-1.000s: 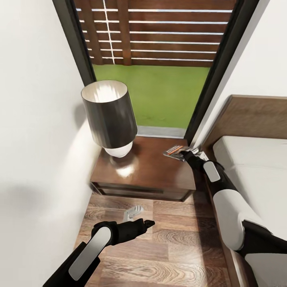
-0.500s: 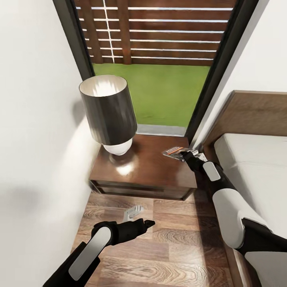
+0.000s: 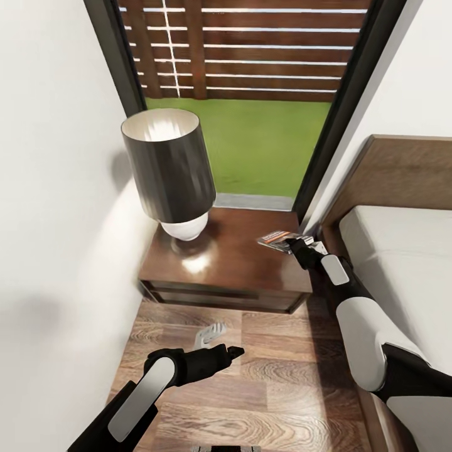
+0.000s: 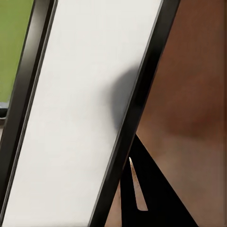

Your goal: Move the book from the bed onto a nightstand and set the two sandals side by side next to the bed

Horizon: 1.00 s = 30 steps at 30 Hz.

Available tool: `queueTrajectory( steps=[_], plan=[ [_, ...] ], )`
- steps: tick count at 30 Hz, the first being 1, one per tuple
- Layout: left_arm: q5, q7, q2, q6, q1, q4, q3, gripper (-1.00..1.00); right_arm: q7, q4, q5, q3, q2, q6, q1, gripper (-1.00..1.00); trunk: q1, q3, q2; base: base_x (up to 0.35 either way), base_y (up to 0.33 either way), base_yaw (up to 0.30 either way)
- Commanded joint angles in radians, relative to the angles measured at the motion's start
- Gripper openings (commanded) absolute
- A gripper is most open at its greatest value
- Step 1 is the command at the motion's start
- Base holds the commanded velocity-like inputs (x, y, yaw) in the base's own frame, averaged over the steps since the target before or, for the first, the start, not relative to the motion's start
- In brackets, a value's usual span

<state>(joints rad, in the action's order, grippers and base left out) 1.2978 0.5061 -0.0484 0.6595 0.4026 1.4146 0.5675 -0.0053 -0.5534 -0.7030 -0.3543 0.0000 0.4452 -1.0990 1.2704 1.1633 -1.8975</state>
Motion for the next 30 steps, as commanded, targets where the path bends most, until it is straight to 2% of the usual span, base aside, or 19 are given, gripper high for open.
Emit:
queueTrajectory(
  steps=[1,30],
  plan=[
    [0.011,0.01,-0.001,-0.001,0.001,0.001,0.002,1.0,0.001,-0.001,-0.008,-0.004,0.0,0.006,0.0,-1.0,0.004,0.004,-0.008,0.0,0.0,0.0],
    [0.011,0.009,0.0,-0.001,0.001,0.001,0.002,1.0,0.005,-0.002,-0.01,-0.004,-0.005,0.015,0.001,-1.0,0.115,0.095,-0.211,0.0,0.0,0.0]
  ],
)
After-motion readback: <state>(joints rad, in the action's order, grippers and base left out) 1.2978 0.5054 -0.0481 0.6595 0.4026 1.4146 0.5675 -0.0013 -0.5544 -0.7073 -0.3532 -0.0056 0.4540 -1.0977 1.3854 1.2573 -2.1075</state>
